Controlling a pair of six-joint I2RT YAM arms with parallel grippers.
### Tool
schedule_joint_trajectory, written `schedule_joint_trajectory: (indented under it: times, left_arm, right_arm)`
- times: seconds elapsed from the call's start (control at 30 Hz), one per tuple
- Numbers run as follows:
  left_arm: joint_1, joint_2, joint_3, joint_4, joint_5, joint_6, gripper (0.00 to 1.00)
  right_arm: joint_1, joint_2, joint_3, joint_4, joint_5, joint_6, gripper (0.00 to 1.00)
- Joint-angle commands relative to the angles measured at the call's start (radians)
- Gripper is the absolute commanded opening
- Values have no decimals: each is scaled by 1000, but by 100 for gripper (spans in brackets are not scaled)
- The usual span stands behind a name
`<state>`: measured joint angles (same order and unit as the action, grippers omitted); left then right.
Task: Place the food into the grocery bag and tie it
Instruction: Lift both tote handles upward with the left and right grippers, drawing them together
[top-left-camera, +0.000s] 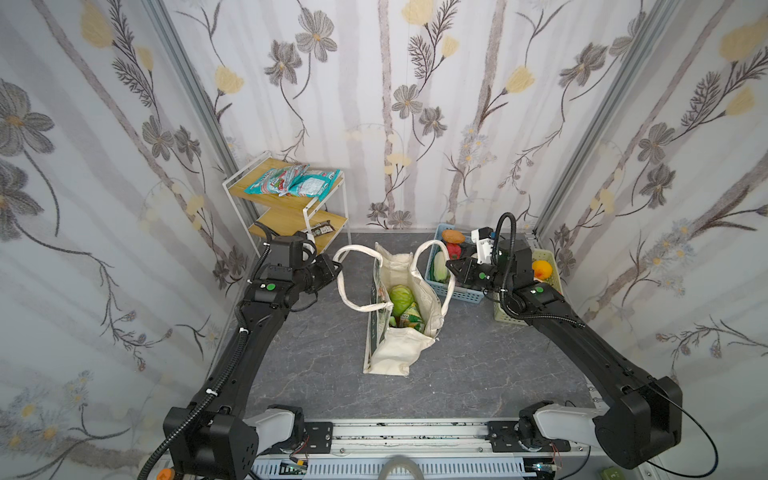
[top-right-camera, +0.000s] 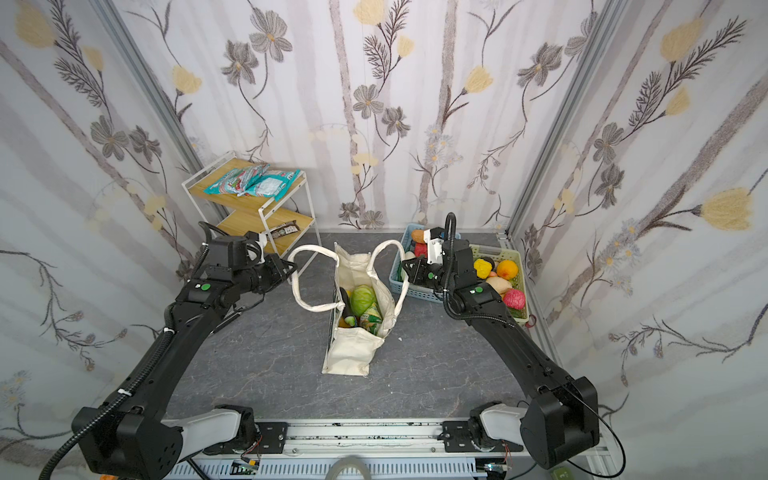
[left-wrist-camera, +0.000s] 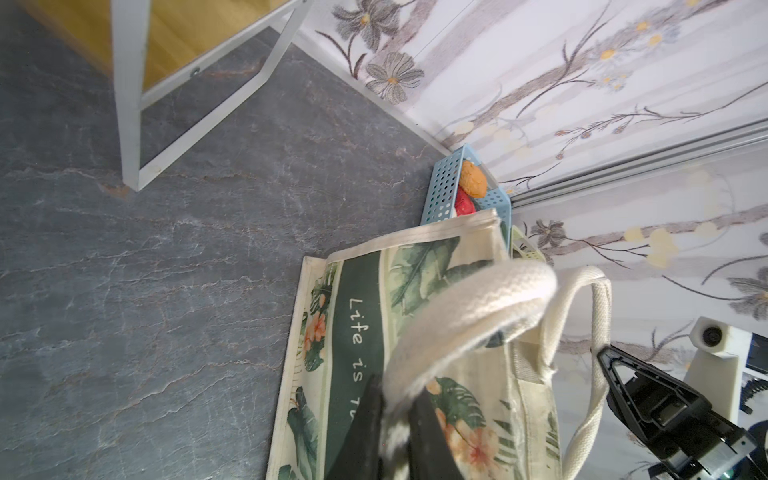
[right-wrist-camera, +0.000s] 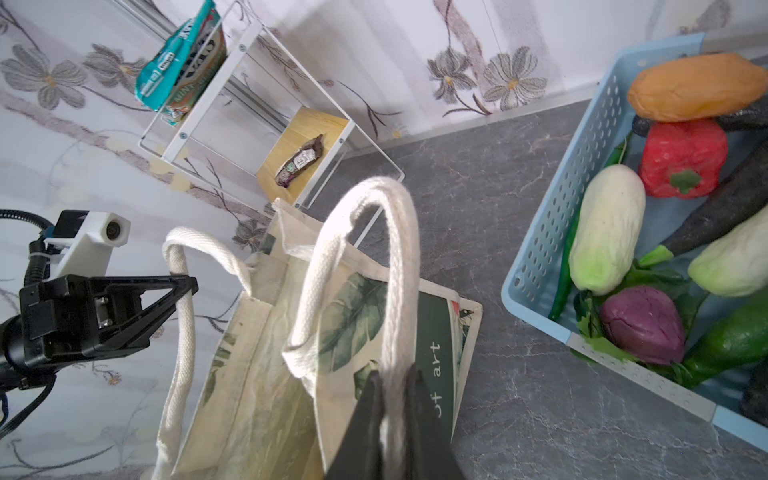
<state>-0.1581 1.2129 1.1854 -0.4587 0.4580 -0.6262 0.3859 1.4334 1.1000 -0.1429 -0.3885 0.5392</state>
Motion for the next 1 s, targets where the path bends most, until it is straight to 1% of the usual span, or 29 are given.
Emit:
schedule_joint_trajectory:
  times: [0.0, 0.27, 0.57, 0.67, 0.7, 0.9, 0.97]
  left_arm:
    - [0, -9, 38, 42, 73, -40, 13]
    - [-6, -4, 133, 48, 118, -67, 14]
    - [-62, 16, 242, 45, 121, -87, 15]
    - [-96, 29, 260, 45, 114, -92, 15]
    - [-107, 35, 301, 40, 108, -91, 15]
    - [-174, 43, 353, 14, 49, -75, 15]
    - [-196, 71, 366, 11, 27, -75, 16]
  right_arm:
    - [36, 3, 53, -18, -21, -58, 13]
    - [146, 14, 142, -34, -27, -111, 13]
    - [224, 39, 183, 3, -87, -153, 12]
    - [254, 57, 207, -5, -91, -175, 12]
    - [261, 65, 215, -10, -92, -180, 12]
    - [290, 97, 228, 0, -123, -188, 10]
    - [300, 103, 228, 2, -134, -198, 10]
